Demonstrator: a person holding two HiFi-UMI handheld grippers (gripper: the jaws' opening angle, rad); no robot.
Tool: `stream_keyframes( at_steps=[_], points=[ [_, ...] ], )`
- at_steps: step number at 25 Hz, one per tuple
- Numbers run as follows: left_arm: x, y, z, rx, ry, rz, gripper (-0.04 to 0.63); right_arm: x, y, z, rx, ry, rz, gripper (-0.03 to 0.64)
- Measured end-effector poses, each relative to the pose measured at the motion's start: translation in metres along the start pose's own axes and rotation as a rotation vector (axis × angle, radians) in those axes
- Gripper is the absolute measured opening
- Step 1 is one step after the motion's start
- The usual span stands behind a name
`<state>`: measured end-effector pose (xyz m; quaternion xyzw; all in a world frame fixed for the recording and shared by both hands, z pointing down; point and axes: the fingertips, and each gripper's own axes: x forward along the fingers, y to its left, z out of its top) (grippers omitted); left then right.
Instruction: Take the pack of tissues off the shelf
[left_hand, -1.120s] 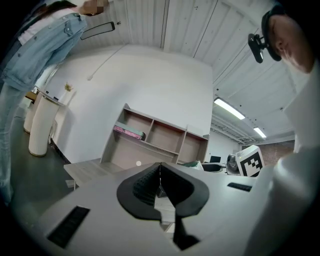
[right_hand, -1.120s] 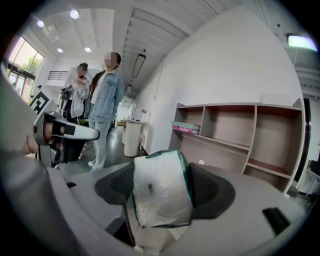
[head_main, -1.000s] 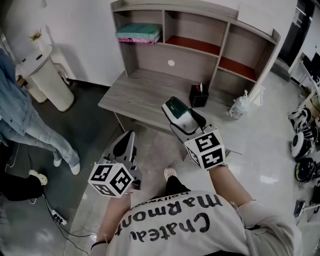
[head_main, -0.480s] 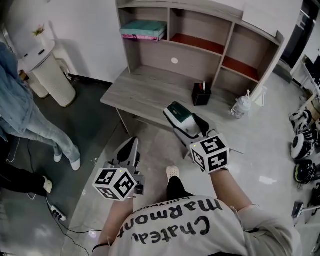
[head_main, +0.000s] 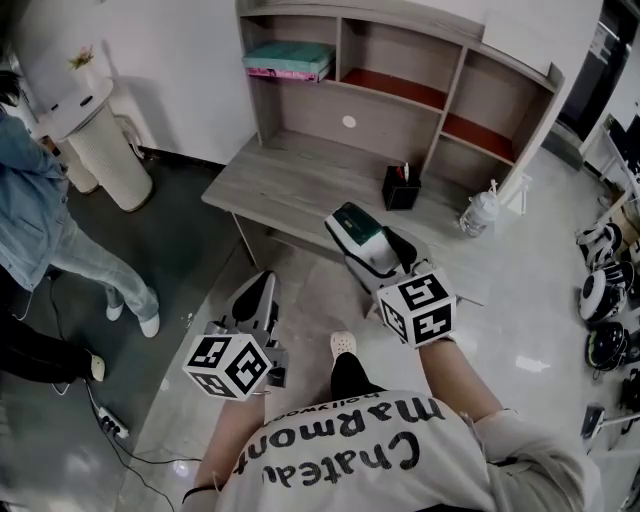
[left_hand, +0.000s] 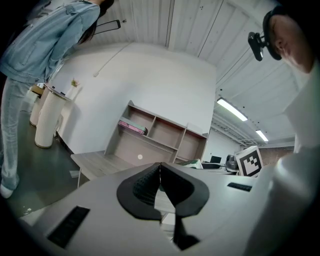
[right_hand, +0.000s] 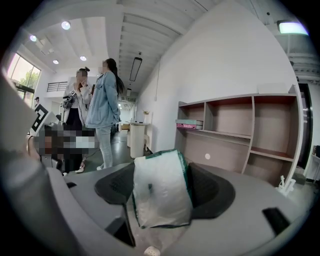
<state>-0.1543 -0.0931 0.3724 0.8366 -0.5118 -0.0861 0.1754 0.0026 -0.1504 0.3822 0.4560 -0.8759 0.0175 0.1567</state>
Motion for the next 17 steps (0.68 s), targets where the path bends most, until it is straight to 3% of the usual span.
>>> stream_keyframes(
  at_steps=[17],
  points=[
    [-0.025, -0.011, 0.004, 0.014, -0.020, 0.003, 0.017, -0.019, 0.010, 0.006, -0.021, -0.022, -0.013, 0.337]
  ],
)
